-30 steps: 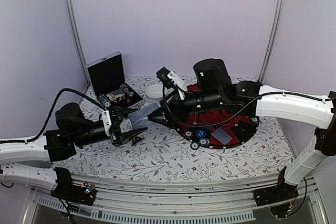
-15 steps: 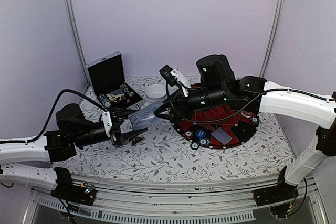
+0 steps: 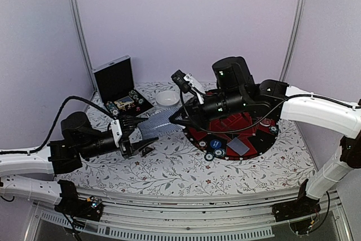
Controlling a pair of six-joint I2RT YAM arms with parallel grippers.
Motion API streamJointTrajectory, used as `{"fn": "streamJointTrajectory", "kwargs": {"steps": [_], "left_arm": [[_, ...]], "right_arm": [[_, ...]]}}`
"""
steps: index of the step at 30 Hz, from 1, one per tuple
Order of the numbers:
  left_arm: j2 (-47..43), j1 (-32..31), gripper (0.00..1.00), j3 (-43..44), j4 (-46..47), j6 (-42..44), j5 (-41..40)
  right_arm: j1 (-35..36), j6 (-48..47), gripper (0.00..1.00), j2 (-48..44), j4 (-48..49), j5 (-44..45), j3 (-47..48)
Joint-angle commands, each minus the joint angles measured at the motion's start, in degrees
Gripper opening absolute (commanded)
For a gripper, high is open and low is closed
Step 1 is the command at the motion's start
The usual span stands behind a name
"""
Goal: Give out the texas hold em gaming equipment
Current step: Pick up the poker card from the face-down deck piles, then distribute the poker card in the small blind area.
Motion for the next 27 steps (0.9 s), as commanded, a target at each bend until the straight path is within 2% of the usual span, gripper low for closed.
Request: {"fn": "streamJointTrajectory", "kwargs": {"steps": [1, 9, 13, 18, 20, 23, 27], "left_arm": [[0.12, -0.7, 0.52, 0.27, 2.59, 0.5, 0.09], [0.6, -0.73, 0.52, 0.38, 2.42, 0.51, -0.18], [0.62, -0.7, 0.52, 0.43, 2.34, 0.37, -0.15], [0.31, -0.71, 0.52, 0.51, 2.21, 0.32, -0.1], [0.17, -0.76, 0.52, 0.52, 2.17, 0.32, -0.16], [0.22, -0.75, 0.52, 0.49, 2.16, 0.32, -0.1], [0.5, -0.86, 0.52, 0.52, 2.09, 0.23, 0.06]], "right_arm": [[-0.81, -0.57, 0.02, -3.1, -3.5, 2.94, 0.93], [-1.81, 0.64, 0.02, -8.53, -3.83, 4.01, -0.12], [-7.53, 7.42, 0.01, -13.63, -0.42, 6.73, -4.8], [-21.79, 22.65, 0.01, -22.5, 4.8, 12.1, -21.88], [-25.22, 29.24, 0.01, -25.67, 7.37, 15.37, -31.31], [-28.22, 37.01, 0.01, -28.16, 15.69, 15.64, -43.33], [-29.13, 47.17, 0.01, -26.92, 25.88, 15.94, -54.24]]}}
